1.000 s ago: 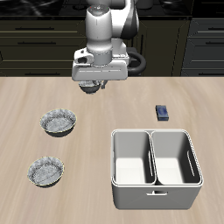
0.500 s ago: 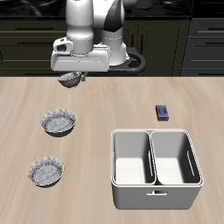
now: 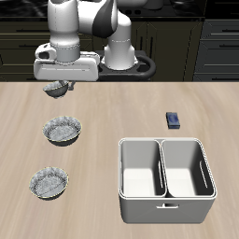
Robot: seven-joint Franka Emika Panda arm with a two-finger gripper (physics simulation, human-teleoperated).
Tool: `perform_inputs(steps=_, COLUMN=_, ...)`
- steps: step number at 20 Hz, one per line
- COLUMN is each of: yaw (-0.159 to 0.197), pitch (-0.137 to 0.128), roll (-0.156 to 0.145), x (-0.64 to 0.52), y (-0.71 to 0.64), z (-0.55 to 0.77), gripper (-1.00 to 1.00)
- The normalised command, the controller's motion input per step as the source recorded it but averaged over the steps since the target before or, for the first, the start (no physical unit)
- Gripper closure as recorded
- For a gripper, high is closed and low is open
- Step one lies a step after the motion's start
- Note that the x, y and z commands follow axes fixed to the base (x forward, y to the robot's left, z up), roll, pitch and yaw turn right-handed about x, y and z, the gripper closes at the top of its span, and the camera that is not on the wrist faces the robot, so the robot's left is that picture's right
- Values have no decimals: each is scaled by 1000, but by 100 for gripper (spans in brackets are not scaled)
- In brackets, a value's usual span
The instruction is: Stack the smallest bowl on the middle-sized bowl
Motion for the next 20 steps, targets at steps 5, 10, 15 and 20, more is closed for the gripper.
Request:
perform_inputs(steps=5, yaw=-7, pitch=-4, roll=-23, x=211, y=-260, z=20, gripper=100)
perform_inputs(steps=10, yaw=-35, pitch=17, roll=-1, x=375, y=-333, z=87, gripper=100)
perform_inputs(steps=15, yaw=8, pitch=14, roll=-2, x=330, y=-59, z=8, gripper=100)
perform_inputs(steps=20, yaw=4, pitch=-1, roll=-7, x=335, y=-39, z=52, gripper=100)
